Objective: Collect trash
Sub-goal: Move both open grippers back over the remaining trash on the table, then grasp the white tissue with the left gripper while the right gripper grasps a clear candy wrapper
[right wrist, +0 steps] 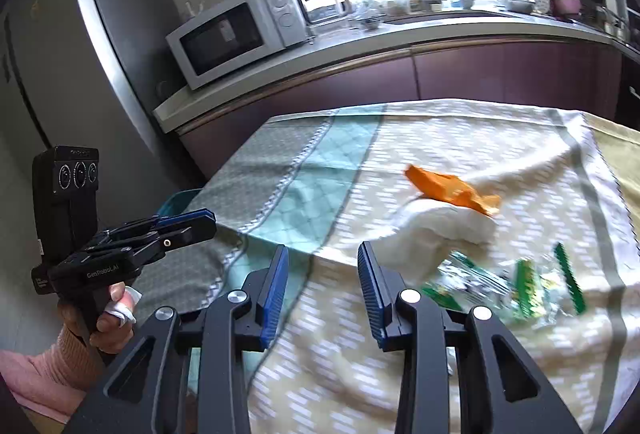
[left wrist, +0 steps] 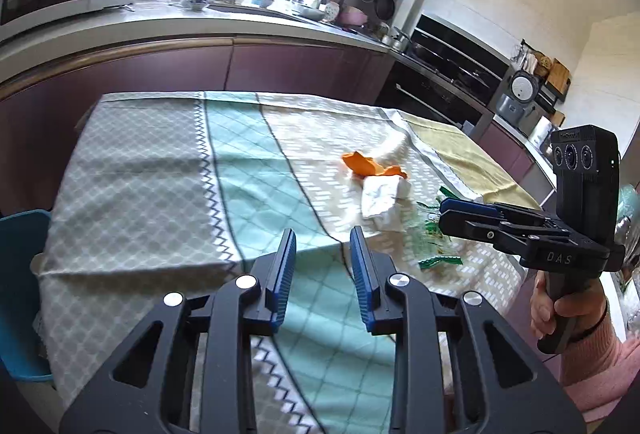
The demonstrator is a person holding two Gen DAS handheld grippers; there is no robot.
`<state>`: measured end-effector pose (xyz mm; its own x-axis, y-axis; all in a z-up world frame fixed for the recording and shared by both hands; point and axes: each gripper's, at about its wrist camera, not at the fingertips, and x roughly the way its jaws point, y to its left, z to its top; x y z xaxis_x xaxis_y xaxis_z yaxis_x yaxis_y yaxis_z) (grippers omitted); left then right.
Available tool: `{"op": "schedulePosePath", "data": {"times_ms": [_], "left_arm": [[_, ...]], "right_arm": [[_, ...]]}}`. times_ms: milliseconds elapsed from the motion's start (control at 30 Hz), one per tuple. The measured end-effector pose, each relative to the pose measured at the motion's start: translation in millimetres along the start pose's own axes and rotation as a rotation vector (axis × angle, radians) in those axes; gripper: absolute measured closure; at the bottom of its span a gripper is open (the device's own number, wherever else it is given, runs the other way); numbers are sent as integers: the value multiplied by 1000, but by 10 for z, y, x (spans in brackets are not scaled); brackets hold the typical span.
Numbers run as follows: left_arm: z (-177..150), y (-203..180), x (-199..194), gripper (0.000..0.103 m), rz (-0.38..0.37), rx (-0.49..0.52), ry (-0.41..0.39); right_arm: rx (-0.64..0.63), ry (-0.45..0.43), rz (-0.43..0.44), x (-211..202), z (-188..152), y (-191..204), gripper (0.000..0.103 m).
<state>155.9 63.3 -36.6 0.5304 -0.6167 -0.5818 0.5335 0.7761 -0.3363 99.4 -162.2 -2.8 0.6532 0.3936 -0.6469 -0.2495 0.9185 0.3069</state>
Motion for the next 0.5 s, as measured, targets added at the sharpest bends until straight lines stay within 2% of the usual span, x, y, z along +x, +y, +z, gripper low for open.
{"op": "schedulePosePath", "data": {"times_ms": [233, 367, 500], "left_arm": [[85, -461, 590, 72, -23, 64, 70], [163, -648, 831, 60, -8, 107, 93], [241, -760, 1077, 60, 33, 141, 130]], "right_arm": [[118, 23, -89, -174, -354, -543, 61], [193, 30, -74, -185, -522, -699, 56], [212, 37, -42, -89, -551, -691, 55]]}}
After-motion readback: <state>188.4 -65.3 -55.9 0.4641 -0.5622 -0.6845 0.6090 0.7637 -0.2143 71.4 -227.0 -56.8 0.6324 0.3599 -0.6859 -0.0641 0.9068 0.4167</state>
